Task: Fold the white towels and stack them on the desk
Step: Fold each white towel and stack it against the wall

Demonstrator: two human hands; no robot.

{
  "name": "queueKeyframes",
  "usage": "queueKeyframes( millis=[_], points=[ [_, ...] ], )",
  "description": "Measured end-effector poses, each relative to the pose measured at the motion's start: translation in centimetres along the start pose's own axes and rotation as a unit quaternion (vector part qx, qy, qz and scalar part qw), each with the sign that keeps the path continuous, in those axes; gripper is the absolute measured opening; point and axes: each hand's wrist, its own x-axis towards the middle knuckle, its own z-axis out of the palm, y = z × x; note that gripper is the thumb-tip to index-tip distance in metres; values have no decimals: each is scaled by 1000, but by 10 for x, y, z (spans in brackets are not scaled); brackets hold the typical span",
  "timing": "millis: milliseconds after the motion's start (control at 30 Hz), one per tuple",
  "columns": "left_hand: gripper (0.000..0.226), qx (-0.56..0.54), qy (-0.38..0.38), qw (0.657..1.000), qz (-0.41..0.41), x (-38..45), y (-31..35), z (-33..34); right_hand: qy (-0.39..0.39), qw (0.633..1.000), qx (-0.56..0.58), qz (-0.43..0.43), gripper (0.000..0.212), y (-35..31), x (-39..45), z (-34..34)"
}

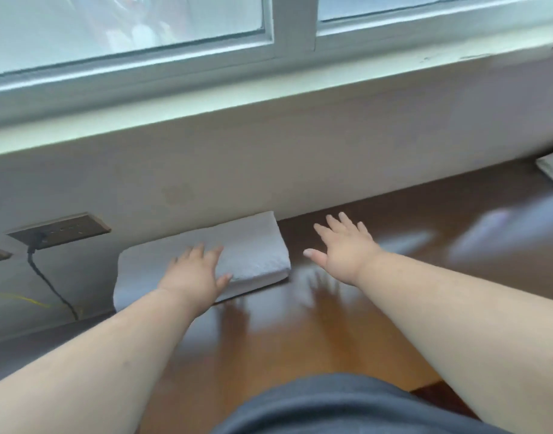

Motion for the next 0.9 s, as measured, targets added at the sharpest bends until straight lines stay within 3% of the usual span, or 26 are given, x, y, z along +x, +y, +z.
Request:
queueKeyframes(
  millis=[300,500,700,900],
  points=[
    [63,-24,160,970,183,-58,214,-109,124,979,10,159,74,200,-185,-97],
    [55,-40,203,939,274,-111,367,-168,197,950,0,241,71,325,-333,-157],
    [34,-117,268,906,305,-166,495,-204,251,931,71,256,65,386,-431,-171],
    [39,-128,252,891,354,-184,583,-203,267,914,120,280,51,428,-474,-163]
  ],
)
